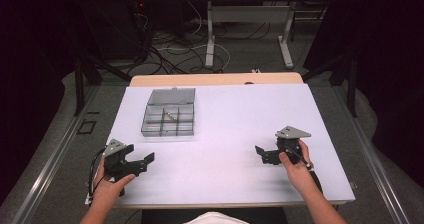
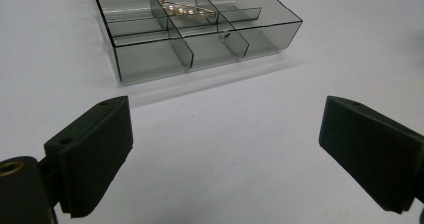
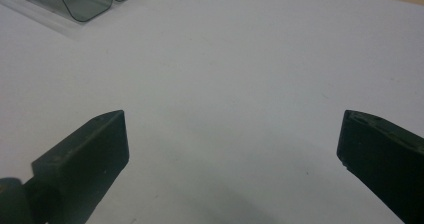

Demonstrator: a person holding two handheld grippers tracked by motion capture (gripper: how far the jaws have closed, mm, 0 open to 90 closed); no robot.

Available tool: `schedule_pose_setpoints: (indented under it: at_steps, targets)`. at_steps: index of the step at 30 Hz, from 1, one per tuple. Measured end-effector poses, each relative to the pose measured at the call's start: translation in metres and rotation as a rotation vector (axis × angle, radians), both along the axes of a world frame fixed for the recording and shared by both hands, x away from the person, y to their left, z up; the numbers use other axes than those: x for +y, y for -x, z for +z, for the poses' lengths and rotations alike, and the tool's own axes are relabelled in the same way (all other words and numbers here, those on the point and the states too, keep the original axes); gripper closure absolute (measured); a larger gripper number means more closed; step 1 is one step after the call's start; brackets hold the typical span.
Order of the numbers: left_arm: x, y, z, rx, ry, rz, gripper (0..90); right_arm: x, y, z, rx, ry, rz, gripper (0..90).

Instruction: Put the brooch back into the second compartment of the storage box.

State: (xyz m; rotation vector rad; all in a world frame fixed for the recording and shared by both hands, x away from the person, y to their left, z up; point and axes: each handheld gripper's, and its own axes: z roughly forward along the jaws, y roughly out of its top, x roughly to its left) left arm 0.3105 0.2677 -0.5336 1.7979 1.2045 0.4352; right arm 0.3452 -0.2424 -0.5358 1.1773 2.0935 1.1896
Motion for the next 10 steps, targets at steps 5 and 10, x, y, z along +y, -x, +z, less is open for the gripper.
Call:
schedule_pose_setpoints:
  at_steps: [5,10]
  targets:
    - [0.0005,0.0002,0.0007,0.003,0.0,-0.006,7.2,-0.0059,0.0015,-0.008,0.01,0.024,-0.025,0.0]
    - [0.001,-0.0002,0.0006,0.003,0.0,-0.007,7.2,-0.0067,0.0013,-0.0077,0.009,0.025,-0.033,0.0]
